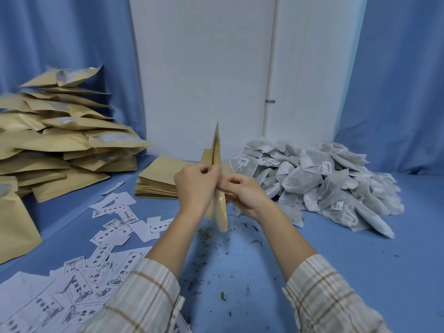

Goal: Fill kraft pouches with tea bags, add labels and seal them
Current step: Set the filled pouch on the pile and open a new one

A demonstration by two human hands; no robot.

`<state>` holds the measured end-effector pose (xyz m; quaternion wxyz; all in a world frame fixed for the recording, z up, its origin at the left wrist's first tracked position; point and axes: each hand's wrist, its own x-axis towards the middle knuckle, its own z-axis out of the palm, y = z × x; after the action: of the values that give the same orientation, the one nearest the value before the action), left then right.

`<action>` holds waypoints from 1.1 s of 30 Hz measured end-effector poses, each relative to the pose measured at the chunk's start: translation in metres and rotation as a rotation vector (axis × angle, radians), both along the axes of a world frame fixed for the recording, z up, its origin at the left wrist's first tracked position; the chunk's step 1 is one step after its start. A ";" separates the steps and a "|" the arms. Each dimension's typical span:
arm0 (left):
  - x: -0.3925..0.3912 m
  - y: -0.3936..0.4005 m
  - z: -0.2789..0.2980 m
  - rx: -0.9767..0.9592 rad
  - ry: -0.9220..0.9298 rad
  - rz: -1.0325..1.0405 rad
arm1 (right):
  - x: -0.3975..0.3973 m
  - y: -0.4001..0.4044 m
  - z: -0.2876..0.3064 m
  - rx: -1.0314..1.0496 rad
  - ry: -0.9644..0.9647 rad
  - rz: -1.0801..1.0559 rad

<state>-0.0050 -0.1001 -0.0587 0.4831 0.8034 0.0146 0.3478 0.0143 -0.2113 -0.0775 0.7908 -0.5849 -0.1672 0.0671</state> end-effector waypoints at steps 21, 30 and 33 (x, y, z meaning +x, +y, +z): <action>0.000 -0.010 0.007 0.419 -0.018 0.059 | 0.001 0.005 -0.003 -0.347 -0.349 -0.765; -0.035 -0.029 0.029 0.881 -0.203 0.308 | 0.003 0.005 0.015 -0.667 -0.782 -1.197; -0.034 -0.029 0.023 0.877 -0.231 0.268 | 0.007 0.003 0.017 -0.939 -1.086 -1.331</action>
<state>-0.0391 -0.1290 -0.0352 0.0473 0.8787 -0.0841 0.4676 0.0210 -0.2081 -0.0610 0.1695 -0.7663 -0.1005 -0.6116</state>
